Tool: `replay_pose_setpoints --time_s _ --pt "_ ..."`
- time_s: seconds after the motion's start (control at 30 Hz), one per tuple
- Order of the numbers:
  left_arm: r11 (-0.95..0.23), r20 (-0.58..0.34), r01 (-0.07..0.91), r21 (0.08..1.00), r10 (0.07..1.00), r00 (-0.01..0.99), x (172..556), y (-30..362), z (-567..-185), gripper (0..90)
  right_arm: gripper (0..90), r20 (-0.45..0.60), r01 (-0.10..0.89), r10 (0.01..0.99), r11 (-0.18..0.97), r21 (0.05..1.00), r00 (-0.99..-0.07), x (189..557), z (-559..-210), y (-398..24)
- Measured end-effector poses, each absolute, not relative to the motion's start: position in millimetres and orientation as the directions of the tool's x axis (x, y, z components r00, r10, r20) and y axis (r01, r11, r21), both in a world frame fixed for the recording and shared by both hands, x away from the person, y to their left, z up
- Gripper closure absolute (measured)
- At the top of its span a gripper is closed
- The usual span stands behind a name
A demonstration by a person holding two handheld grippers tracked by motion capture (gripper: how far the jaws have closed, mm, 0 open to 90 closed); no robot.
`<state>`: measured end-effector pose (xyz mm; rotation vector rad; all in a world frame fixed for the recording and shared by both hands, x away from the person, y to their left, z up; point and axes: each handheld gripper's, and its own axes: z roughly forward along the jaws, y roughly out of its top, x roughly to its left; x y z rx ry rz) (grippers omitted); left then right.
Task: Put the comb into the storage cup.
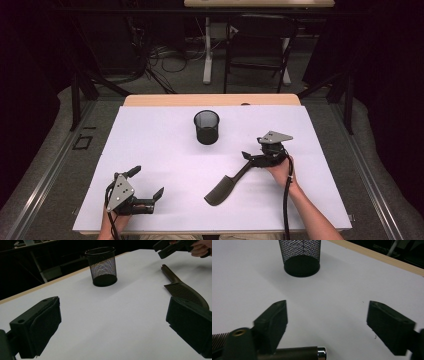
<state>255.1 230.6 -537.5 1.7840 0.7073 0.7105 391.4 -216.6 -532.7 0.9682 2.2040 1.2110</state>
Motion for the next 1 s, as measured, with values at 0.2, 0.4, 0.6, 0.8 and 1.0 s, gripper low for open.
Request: replay_pose_setpoints --time_s 0.2,0.4,0.6,0.8,1.0 --pt "-0.283 0.130 0.137 0.949 0.749 0.649 254 232 -537 0.2 64.4 -0.035 0.382 0.735 0.392 0.837 -0.678 392 -537 -214" --pt "-0.286 0.130 0.140 0.948 0.748 0.651 254 232 -537 0.2 90.0 -0.076 0.386 0.720 0.455 0.802 -0.690 389 -542 -207" --pt "-0.291 0.133 0.142 0.946 0.749 0.650 253 233 -538 0.2 90.0 -0.102 0.393 0.732 0.472 0.789 -0.673 390 -544 -206" --pt "-0.297 0.140 0.139 0.945 0.748 0.649 254 233 -537 0.2 90.0 -0.110 0.407 0.736 0.484 0.775 -0.668 392 -546 -208" --pt "-0.300 0.141 0.140 0.944 0.746 0.651 253 232 -538 0.2 90.0 -0.110 0.420 0.730 0.502 0.756 -0.674 393 -548 -208"
